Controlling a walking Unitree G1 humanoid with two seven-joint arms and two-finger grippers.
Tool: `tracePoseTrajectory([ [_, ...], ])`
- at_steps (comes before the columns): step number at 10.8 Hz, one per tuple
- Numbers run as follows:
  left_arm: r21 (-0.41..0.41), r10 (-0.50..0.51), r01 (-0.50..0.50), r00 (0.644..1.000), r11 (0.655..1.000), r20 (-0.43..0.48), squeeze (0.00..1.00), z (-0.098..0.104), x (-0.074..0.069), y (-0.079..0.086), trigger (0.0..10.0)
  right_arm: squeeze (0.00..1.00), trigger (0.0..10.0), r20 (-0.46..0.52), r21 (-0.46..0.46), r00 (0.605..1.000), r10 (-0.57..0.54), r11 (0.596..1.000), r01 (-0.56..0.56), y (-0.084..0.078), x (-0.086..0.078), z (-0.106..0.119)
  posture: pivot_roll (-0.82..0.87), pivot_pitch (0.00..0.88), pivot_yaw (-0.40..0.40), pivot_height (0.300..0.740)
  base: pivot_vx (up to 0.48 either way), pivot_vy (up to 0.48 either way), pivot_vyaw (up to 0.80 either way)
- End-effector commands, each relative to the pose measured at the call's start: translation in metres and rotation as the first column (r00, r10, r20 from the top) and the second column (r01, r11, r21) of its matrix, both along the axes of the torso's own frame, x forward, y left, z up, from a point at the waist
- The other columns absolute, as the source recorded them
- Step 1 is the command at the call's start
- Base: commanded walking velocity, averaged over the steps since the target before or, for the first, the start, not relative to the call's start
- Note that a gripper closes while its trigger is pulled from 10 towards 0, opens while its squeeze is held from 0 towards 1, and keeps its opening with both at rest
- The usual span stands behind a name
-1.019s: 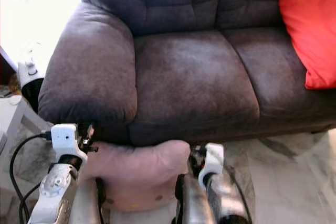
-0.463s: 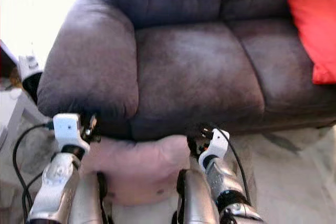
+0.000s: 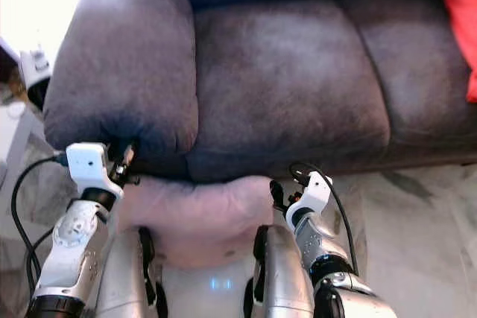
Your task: Move the pillow to the sofa from floor
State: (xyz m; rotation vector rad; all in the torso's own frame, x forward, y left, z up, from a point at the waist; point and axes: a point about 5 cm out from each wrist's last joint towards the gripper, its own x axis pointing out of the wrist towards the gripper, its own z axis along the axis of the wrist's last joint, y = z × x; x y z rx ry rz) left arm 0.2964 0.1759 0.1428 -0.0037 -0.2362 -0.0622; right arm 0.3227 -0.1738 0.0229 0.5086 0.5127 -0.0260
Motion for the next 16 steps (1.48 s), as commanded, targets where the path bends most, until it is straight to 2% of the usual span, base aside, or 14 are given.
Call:
tracePoseTrajectory([
  [1, -0.013, 0.043, -0.043, 0.999, 0.999, -0.030, 0.00, -0.003, -0.002, 0.007, 10.0, 0.00, 10.0, -0.043, 0.025, 0.999, -0.024, 0.999, 0.025, 0.000, -0.007, -0.009, 0.16, 0.393, -0.062, 0.537, 0.000, 0.000, 0.00],
  [2, -0.019, 0.060, -0.060, 0.998, 0.998, 0.010, 0.00, 0.005, -0.001, 0.009, 10.0, 0.00, 10.0, -0.042, 0.045, 0.998, -0.043, 0.998, 0.044, 0.000, -0.006, -0.008, 0.16, 0.401, -0.068, 0.537, 0.000, 0.000, 0.00],
  [3, -0.005, 0.090, -0.090, 0.995, 0.996, 0.035, 0.00, 0.014, 0.003, 0.019, 10.0, 0.00, 10.0, -0.041, 0.055, 0.998, -0.046, 0.997, 0.048, 0.000, -0.004, -0.006, 0.16, 0.407, -0.075, 0.537, 0.000, 0.000, 0.00],
  [5, 0.104, 0.087, -0.089, 0.996, 0.991, 0.021, 0.00, 0.018, 0.003, 0.037, 10.0, 0.00, 10.0, -0.031, 0.070, 0.999, -0.042, 0.997, 0.044, 0.002, 0.000, -0.002, 0.16, 0.406, -0.080, 0.537, 0.000, 0.000, 0.00],
  [6, 0.189, 0.120, -0.118, 0.993, 0.975, 0.001, 0.00, 0.016, -0.006, 0.057, 10.0, 0.00, 10.0, -0.027, 0.071, 0.999, -0.046, 0.996, 0.048, 0.002, 0.001, -0.001, 0.17, 0.405, -0.083, 0.537, 0.000, 0.000, 0.00],
  [8, 0.186, 0.177, -0.174, 0.984, 0.967, -0.002, 0.00, 0.014, -0.017, 0.072, 10.0, 0.00, 10.0, -0.025, 0.080, 0.999, -0.046, 0.996, 0.048, 0.001, 0.002, 0.000, 0.17, 0.402, -0.095, 0.537, 0.000, 0.000, 0.00],
  [12, 0.174, 0.195, -0.192, 0.981, 0.966, 0.001, 0.00, 0.016, -0.030, 0.071, 10.0, 0.00, 10.0, -0.004, 0.121, 0.999, -0.045, 0.992, 0.045, 0.005, 0.009, 0.008, 0.18, 0.419, -0.102, 0.537, 0.000, 0.000, 0.00],
  [14, 0.166, 0.208, -0.205, 0.978, 0.965, 0.003, 0.00, 0.019, -0.033, 0.069, 10.0, 0.00, 10.0, -0.016, 0.193, 0.999, -0.048, 0.980, 0.050, 0.011, 0.011, 0.009, 0.19, 0.431, -0.104, 0.537, 0.000, 0.000, 0.00],
  [16, 0.154, 0.212, -0.212, 0.977, 0.965, 0.018, 0.00, 0.027, -0.036, 0.067, 10.0, 0.00, 10.0, 0.027, 0.248, 0.999, 0.020, 0.968, -0.026, 0.020, 0.016, 0.017, 0.20, 0.450, -0.106, 0.537, 0.000, 0.000, 0.00],
])
